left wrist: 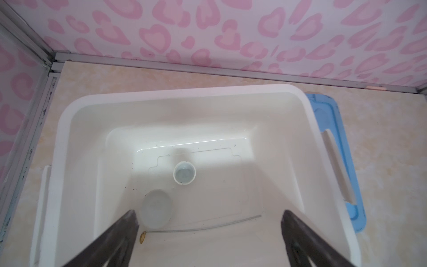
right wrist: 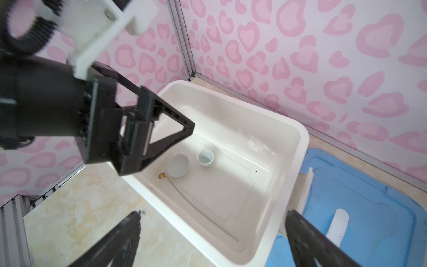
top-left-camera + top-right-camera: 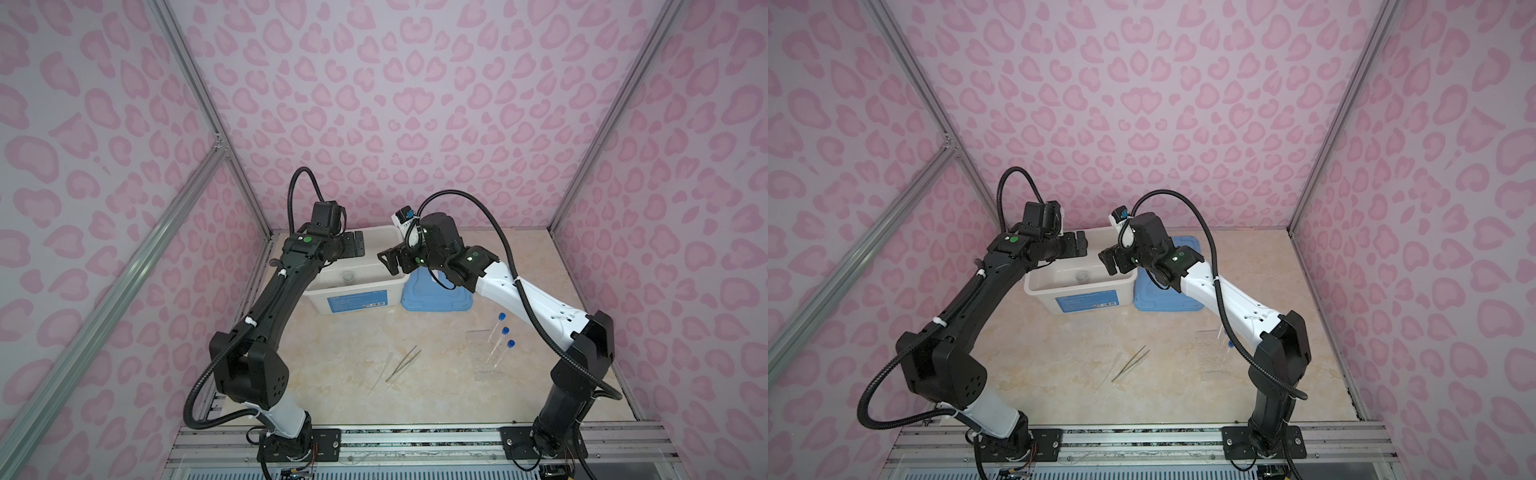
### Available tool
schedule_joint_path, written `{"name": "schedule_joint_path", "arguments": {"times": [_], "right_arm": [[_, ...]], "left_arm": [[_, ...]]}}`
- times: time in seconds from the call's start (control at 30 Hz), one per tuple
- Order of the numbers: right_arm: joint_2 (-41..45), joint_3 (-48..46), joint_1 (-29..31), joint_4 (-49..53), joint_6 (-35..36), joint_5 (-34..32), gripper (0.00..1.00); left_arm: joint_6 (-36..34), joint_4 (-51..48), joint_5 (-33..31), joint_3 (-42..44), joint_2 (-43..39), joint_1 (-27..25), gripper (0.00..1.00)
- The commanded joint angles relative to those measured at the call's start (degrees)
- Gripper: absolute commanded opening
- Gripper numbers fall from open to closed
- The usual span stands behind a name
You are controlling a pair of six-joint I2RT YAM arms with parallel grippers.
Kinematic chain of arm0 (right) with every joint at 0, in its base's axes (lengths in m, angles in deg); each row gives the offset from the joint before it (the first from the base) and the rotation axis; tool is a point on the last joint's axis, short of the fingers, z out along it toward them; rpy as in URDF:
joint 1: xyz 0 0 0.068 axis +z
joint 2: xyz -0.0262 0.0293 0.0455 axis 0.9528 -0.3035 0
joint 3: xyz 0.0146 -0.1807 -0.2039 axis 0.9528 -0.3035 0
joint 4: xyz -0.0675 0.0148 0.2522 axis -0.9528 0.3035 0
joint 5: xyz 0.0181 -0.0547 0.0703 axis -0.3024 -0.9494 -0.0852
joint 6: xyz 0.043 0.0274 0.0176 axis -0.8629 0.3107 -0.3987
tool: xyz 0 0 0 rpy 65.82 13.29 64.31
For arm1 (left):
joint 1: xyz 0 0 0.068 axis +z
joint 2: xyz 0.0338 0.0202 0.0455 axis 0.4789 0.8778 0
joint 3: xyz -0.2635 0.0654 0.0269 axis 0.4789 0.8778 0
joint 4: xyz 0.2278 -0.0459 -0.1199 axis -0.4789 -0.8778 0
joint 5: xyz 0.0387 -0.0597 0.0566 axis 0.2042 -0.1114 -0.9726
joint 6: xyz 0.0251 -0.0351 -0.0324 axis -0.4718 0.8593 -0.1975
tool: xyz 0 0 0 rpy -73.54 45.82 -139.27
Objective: Organize the chemistry lab equipment
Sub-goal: 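Raise both grippers out of the bin and draw them back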
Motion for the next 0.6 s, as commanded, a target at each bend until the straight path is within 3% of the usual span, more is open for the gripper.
{"name": "schedule_joint_path", "arguments": {"times": [0.0, 0.1, 0.43, 0.53, 0.57], "right_arm": [[4.47, -4.66, 0.45, 0.80, 0.78, 0.32, 0.98], [8.99, -9.08, 0.73, 2.92, 1.75, -0.35, 0.98], [23.20, -27.59, 2.25, 4.96, -1.01, -2.92, 0.98], [26.27, -32.38, 2.35, 5.20, -4.16, -4.81, 0.98], [27.43, -34.05, 2.34, 5.22, -5.19, -5.39, 0.98]], "left_arm": [[-0.93, -3.15, 3.92, 2.03, -5.58, -1.17, 0.98], [-1.27, -3.65, 8.02, 6.31, -11.47, -3.24, 0.98], [0.53, -6.46, 4.50, 21.26, -21.46, -17.02, 0.99], [3.06, -2.87, 3.94, 28.36, -22.82, -21.07, 0.87], [3.75, -1.71, 4.68, 30.59, -22.97, -22.03, 0.79]]}}
